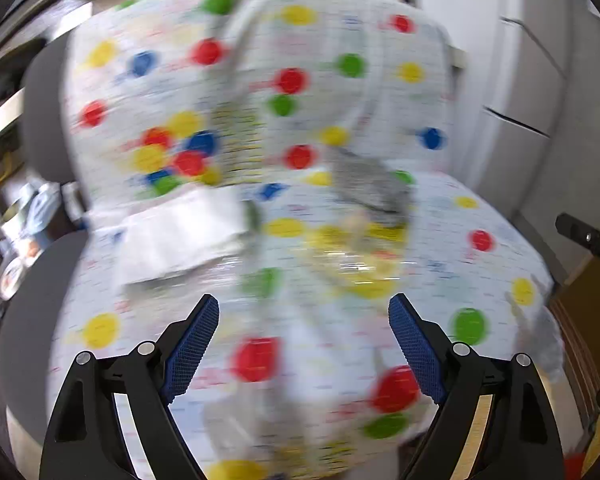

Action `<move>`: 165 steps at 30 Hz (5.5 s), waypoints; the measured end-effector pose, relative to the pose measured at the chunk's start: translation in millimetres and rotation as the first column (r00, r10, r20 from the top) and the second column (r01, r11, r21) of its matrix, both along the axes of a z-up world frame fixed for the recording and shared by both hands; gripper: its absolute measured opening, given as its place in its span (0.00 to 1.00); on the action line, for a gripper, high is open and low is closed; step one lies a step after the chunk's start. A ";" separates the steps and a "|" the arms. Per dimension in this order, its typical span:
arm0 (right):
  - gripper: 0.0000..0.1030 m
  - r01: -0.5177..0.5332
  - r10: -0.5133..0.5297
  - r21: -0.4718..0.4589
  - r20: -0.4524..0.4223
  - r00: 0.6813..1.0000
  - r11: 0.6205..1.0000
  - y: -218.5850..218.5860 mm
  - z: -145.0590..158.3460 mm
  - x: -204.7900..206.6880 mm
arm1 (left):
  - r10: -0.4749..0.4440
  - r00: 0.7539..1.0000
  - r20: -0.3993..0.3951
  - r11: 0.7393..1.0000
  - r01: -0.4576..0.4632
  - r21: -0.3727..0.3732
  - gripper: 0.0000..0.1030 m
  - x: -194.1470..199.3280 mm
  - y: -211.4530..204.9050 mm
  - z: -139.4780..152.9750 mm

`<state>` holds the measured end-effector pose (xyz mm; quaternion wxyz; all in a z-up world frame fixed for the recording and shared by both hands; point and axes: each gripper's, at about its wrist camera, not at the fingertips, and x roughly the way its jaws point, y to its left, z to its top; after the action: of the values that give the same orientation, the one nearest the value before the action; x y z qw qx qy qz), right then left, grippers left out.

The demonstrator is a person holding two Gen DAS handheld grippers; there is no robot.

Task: Collect trash
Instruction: 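Return both grippers to the chair, then grasp the grey cloth with the right gripper while the left grasps the yellow wrapper, then carry the grey cloth and yellow wrapper to the bin and release both, then return both grippers to the chair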

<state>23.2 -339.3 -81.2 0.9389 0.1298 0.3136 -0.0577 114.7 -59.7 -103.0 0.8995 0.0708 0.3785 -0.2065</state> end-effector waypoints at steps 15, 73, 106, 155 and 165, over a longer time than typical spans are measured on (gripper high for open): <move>0.89 -0.186 0.169 -0.098 -0.160 0.972 0.978 44.1 -45.4 179.3 | 0.215 0.976 -0.016 0.976 -0.216 -0.002 0.84 84.5 61.2 -5.1; 0.22 0.034 -0.036 -0.123 -0.017 0.999 0.992 -18.8 10.3 -5.8 | -0.177 0.982 -0.064 0.984 0.176 -0.024 0.02 34.2 -104.5 -35.3; 0.23 0.471 -0.477 -0.145 -0.011 0.879 0.870 -127.7 -0.5 -198.7 | -0.631 0.766 0.125 0.720 0.638 -0.272 0.01 -138.6 -235.1 29.1; 0.68 0.555 -0.553 -0.029 0.068 0.831 0.831 -158.6 -5.3 -227.3 | -0.586 0.809 0.043 0.784 0.580 -0.220 0.53 -125.4 -280.5 -12.6; 0.69 0.345 -0.335 -0.053 0.141 0.932 0.937 -80.4 24.2 -161.1 | -0.406 0.910 0.090 0.896 0.415 -0.156 0.68 -102.2 -167.1 10.5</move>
<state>-137.9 -419.7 -57.0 0.9374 0.1494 0.2222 -0.2228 12.6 -226.8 -92.6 0.8485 0.0768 0.3109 -0.4214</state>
